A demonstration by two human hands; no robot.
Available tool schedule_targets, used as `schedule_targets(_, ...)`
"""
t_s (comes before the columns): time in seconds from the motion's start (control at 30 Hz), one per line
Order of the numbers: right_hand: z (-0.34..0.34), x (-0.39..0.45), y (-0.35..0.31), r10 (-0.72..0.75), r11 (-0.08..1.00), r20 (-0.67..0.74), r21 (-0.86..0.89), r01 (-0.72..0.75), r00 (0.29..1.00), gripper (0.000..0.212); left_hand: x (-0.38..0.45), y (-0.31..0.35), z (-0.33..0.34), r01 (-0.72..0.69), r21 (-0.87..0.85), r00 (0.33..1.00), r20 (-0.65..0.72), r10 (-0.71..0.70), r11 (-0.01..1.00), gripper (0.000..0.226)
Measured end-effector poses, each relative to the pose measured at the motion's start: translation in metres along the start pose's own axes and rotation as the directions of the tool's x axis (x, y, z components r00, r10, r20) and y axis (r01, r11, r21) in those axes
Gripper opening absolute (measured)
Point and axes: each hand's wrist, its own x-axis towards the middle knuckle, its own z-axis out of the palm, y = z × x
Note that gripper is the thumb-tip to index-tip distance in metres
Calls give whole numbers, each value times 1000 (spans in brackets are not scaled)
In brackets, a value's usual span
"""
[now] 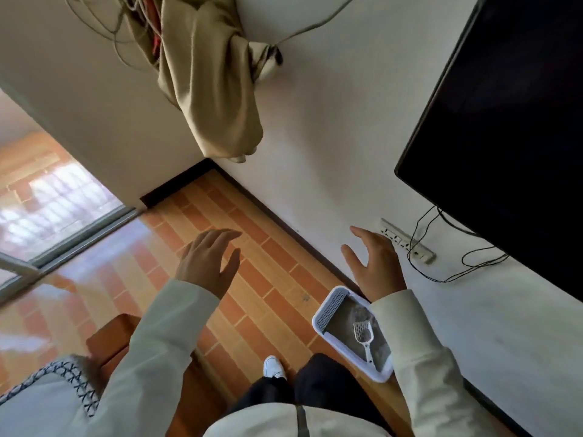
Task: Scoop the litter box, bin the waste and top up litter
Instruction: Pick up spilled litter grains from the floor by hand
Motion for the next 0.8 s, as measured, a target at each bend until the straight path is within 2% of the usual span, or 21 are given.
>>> schedule_targets(0.27, 19, 39, 13, 108, 994, -10, -31, -108, 994, 43, 73, -9, 32, -60, -52, 995, 82, 64, 997, 30)
schedule_targets(0.53, 36, 85, 37, 143, 989, 9, -34, -142, 990, 41, 128, -15, 70, -24, -75, 998, 56, 29, 997, 28)
schedule_targets(0.8, 114, 139, 91, 136, 990, -20, -46, -136, 991, 37, 181, -56, 165, -35, -96, 998, 42, 39, 995, 27)
